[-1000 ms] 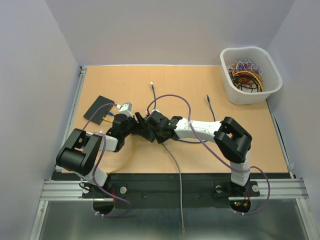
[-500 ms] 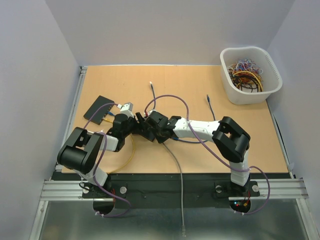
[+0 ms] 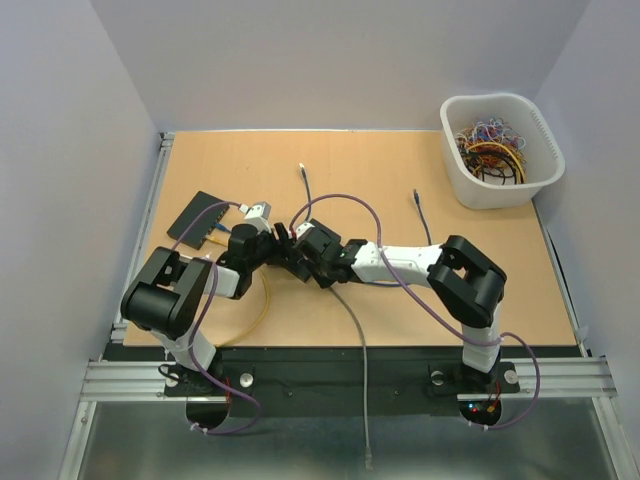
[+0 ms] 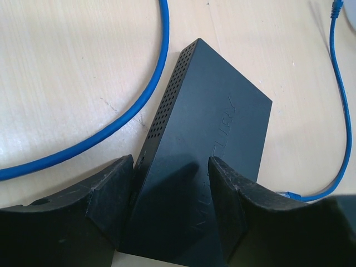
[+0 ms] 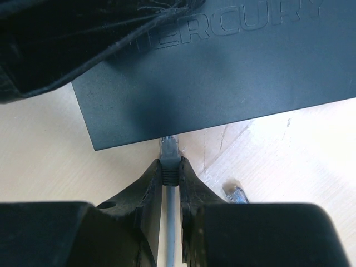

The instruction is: Insert the plug into the switch port

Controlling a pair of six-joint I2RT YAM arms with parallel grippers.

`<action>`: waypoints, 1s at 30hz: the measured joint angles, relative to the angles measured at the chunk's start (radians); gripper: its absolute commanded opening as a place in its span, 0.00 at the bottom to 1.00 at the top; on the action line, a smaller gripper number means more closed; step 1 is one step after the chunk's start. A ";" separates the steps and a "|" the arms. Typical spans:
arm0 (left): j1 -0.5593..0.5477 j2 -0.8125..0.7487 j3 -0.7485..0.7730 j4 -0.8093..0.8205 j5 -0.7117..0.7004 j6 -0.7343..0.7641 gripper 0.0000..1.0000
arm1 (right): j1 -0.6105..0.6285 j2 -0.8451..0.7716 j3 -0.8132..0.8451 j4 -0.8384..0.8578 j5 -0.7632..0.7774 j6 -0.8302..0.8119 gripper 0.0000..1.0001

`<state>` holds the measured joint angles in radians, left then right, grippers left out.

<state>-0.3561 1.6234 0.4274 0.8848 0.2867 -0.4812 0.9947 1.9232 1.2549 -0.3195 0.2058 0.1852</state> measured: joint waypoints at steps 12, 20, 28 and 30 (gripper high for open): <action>-0.002 0.027 0.020 0.011 0.021 0.016 0.65 | 0.001 -0.037 -0.078 0.108 -0.028 -0.080 0.00; -0.020 0.039 0.026 0.016 0.027 0.030 0.57 | 0.001 -0.073 -0.139 0.163 -0.048 -0.128 0.00; -0.066 0.035 0.010 0.035 -0.059 0.036 0.56 | -0.003 -0.073 -0.135 0.151 -0.066 -0.142 0.01; -0.085 0.032 0.004 0.043 -0.094 0.036 0.56 | -0.008 -0.071 -0.121 0.127 -0.076 -0.145 0.00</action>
<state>-0.4416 1.6550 0.4316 0.9283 0.1925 -0.4454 0.9863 1.8519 1.1336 -0.1925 0.1299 0.0406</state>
